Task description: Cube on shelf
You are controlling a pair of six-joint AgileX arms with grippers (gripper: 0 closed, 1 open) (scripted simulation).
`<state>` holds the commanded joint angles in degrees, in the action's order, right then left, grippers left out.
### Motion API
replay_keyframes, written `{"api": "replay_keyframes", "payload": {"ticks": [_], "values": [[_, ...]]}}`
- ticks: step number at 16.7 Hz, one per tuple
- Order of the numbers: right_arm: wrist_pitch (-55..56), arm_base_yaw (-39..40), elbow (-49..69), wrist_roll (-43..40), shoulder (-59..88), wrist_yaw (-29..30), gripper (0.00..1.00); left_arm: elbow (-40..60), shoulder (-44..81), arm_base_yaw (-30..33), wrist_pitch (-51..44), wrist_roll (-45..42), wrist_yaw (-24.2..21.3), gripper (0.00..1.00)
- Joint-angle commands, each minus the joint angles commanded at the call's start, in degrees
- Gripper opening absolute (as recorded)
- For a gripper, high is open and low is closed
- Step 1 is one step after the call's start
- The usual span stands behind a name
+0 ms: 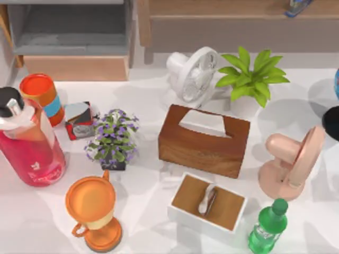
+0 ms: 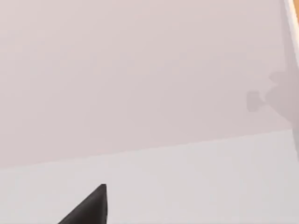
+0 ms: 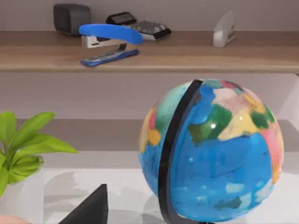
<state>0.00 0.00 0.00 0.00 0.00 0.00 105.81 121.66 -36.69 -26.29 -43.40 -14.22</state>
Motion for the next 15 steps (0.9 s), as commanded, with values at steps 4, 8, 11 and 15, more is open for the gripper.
{"api": "replay_keyframes", "payload": {"ticks": [4,8,11,15], "values": [[0.0,0.0,0.0,0.0,0.0,0.0,1.00,14.2,6.3,7.5,-22.4,10.2,4.6,1.00],[0.0,0.0,0.0,0.0,0.0,0.0,1.00,24.1,12.5,13.5,-39.2,18.1,7.8,1.00],[0.0,0.0,0.0,0.0,0.0,0.0,1.00,28.1,16.1,16.0,-46.6,21.7,9.3,1.00],[0.0,0.0,0.0,0.0,0.0,0.0,1.00,29.2,17.4,16.6,-48.9,22.8,9.8,1.00]]}}
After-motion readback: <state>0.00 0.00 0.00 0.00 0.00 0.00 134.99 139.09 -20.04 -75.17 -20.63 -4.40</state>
